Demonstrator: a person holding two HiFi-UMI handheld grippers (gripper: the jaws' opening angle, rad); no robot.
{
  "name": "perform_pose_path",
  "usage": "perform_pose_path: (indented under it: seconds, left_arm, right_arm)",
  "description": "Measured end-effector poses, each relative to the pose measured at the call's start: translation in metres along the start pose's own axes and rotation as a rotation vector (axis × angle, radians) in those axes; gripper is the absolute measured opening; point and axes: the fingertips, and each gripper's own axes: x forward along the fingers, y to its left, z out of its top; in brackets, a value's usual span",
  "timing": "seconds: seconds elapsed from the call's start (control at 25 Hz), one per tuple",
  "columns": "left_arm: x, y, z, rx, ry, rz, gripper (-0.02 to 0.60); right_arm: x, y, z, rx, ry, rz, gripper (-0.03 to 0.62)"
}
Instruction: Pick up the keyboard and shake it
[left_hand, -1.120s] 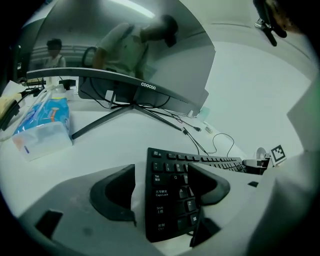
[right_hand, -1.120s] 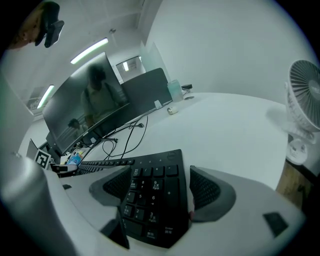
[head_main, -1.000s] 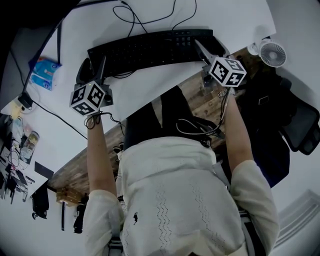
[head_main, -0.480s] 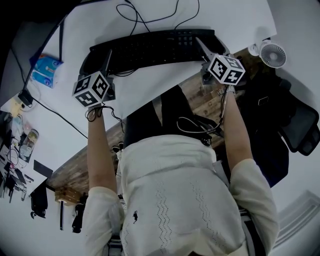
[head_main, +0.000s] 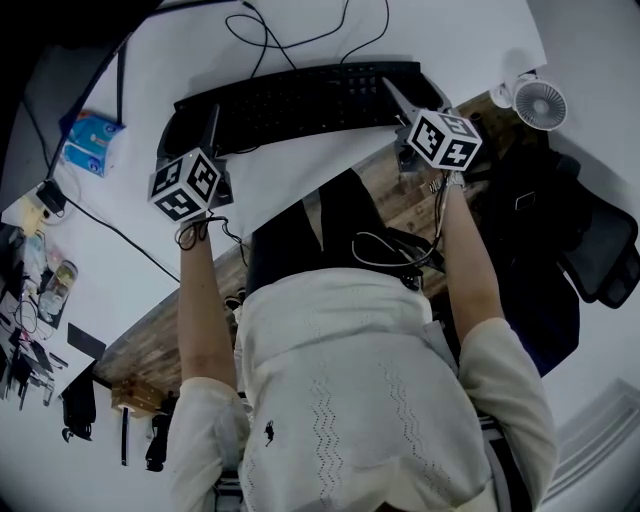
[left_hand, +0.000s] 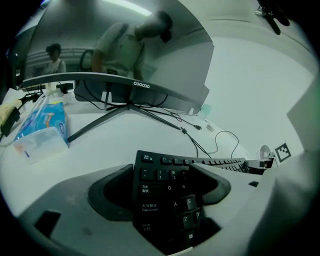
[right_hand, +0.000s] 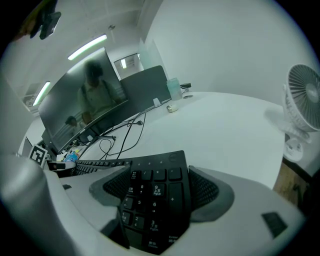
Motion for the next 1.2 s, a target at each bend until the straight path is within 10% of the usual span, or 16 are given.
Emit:
perform_pose_path:
  seconds: [1.2]
  left_arm:
    - [-0.131, -0.028, 0.109, 0.039, -0.304, 0.017, 0.328]
  right_arm:
    - [-0.106, 0.089, 0.117, -0.147, -0.262, 0.065, 0.353]
